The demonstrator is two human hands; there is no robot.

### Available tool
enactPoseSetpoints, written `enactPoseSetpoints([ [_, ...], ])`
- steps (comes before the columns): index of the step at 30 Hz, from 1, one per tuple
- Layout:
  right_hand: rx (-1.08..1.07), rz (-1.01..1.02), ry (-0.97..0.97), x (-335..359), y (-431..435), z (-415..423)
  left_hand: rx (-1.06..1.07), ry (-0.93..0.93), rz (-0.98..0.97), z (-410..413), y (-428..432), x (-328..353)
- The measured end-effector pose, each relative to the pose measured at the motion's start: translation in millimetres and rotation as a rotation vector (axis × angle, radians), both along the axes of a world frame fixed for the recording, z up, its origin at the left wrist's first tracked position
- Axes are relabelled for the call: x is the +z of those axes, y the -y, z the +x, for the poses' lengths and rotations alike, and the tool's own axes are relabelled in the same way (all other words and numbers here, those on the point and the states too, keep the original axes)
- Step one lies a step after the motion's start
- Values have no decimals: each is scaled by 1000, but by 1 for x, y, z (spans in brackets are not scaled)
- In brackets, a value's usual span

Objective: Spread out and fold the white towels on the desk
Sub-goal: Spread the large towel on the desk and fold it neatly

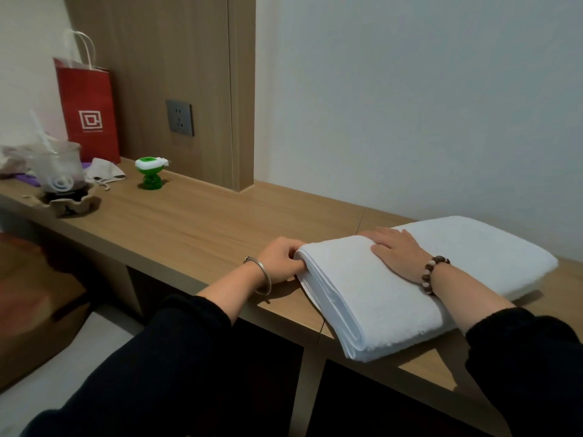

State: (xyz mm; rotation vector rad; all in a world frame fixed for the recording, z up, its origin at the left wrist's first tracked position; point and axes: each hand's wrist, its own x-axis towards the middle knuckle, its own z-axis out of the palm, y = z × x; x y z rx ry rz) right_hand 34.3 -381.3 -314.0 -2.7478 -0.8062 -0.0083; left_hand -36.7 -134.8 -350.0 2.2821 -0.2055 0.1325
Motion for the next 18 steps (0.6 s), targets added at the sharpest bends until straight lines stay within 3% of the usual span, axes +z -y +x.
enactPoseSetpoints([
  [4, 12, 9, 12, -2, 2, 1, 22, -129, -268, 6, -3, 3],
  [11, -17, -27, 41, -4, -2, -1, -51, -607, -736, 11, -11, 19],
  [13, -19, -24, 42, -4, -2, -3, -82, -701, -699, 14, -14, 23],
  [18, -1, -10, 42, -3, -2, -5, -47, -770, -219, 22, 4, 41],
])
